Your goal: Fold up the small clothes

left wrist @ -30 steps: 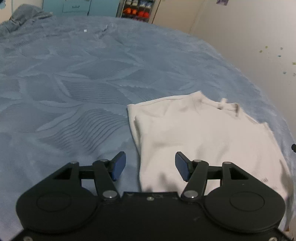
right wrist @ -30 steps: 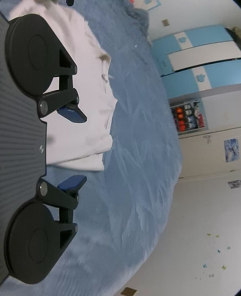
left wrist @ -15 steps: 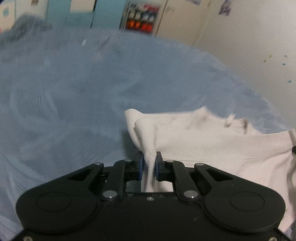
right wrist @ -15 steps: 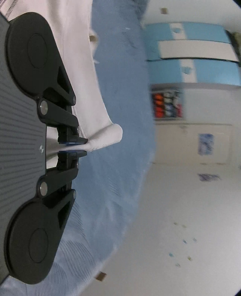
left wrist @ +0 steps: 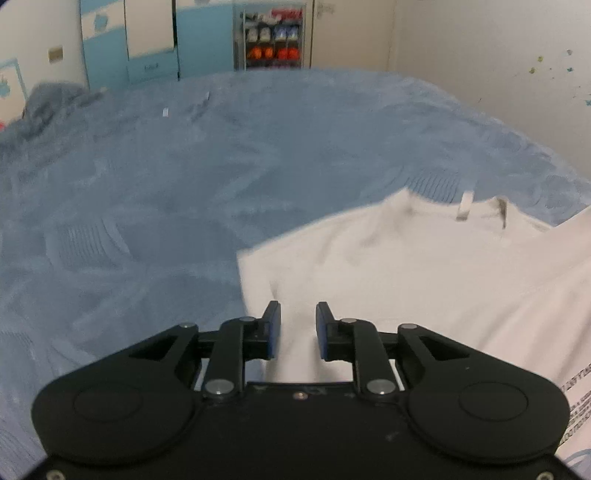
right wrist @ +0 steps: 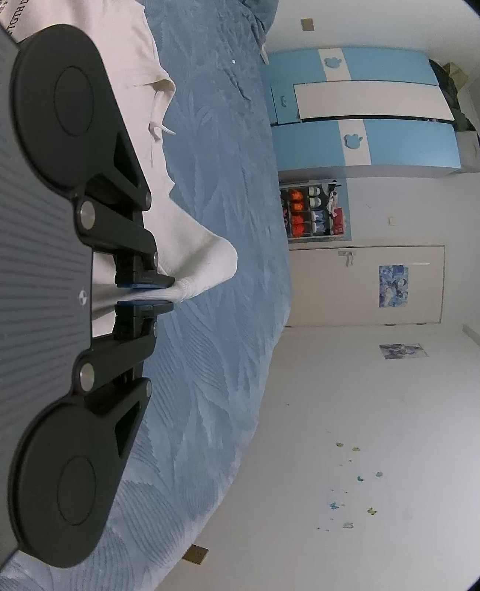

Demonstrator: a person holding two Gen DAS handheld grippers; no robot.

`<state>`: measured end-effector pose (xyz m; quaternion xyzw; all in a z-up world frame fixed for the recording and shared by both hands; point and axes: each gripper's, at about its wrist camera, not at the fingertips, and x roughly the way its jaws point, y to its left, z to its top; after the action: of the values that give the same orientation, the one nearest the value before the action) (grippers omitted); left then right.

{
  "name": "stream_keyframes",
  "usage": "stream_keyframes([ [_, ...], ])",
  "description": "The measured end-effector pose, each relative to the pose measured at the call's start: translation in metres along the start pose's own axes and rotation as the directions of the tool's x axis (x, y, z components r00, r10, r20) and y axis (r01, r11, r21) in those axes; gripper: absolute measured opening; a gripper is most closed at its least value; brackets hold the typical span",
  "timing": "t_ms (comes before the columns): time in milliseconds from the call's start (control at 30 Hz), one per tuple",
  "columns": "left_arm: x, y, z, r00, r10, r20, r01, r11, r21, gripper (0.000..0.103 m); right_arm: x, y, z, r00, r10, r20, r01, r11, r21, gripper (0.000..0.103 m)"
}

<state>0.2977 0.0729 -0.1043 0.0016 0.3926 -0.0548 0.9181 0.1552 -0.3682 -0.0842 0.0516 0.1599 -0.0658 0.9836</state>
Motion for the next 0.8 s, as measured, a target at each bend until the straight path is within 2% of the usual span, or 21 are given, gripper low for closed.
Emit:
stream_keyframes([
  [33,0.003,0.001,0.0,1.0,-0.003,-0.008,0.003,1.0,-0.005,0.017,0.001,0.0,0.0,1.0,0.003,-0.001,-0.002,1.0,0.003,0.005],
  [67,0.007,0.001,-0.001,1.0,-0.001,-0.013,0.001,1.0,-0.004,0.01,0.002,-0.001,0.001,1.0,0.004,-0.004,-0.004,1.0,0.003,0.005],
  [133,0.012,0.002,-0.002,1.0,-0.005,-0.029,0.005,1.0,0.008,0.012,0.004,-0.003,0.001,1.0,0.011,-0.017,-0.011,1.0,0.006,0.005],
  [167,0.015,0.002,0.0,0.999,-0.005,-0.04,0.006,1.0,0.01,0.022,0.005,-0.004,0.0,1.0,0.016,-0.022,-0.016,1.0,0.01,0.005],
  [200,0.017,0.002,0.001,0.999,-0.007,-0.04,0.008,1.0,0.012,0.037,0.006,-0.005,0.0,1.0,0.018,-0.025,-0.017,1.0,0.012,0.005],
  [267,0.018,0.002,0.003,1.0,-0.014,-0.014,0.015,0.999,0.028,0.05,0.009,-0.005,-0.003,0.999,0.016,-0.034,-0.016,1.0,0.011,0.005],
  [300,0.021,-0.002,0.005,1.0,0.008,-0.01,-0.007,0.999,0.044,0.051,0.01,-0.005,-0.004,0.999,0.015,-0.04,-0.015,1.0,0.011,0.005],
  [367,0.034,-0.003,0.007,0.997,0.068,-0.047,-0.065,0.996,0.068,0.052,0.014,-0.003,-0.006,0.999,0.013,-0.051,-0.012,1.0,0.015,0.005],
  [433,0.044,-0.003,0.002,0.996,0.059,-0.069,-0.054,0.996,0.076,0.045,0.014,-0.002,-0.007,0.998,0.013,-0.055,-0.012,1.0,0.022,0.005],
  [500,0.04,-0.005,-0.001,0.997,0.058,-0.049,-0.054,0.996,0.074,0.014,0.013,-0.003,-0.007,0.999,0.016,-0.051,-0.014,1.0,0.026,0.005],
  [667,-0.003,-0.014,0.002,0.993,0.085,0.078,-0.091,0.992,0.085,0.01,0.0,-0.003,-0.002,1.0,0.024,-0.007,-0.024,0.999,0.039,0.005],
  [800,-0.028,-0.02,0.006,0.989,0.101,0.109,-0.107,0.993,0.051,0.01,-0.007,-0.001,0.002,0.999,0.033,0.015,-0.034,0.998,0.049,0.005],
])
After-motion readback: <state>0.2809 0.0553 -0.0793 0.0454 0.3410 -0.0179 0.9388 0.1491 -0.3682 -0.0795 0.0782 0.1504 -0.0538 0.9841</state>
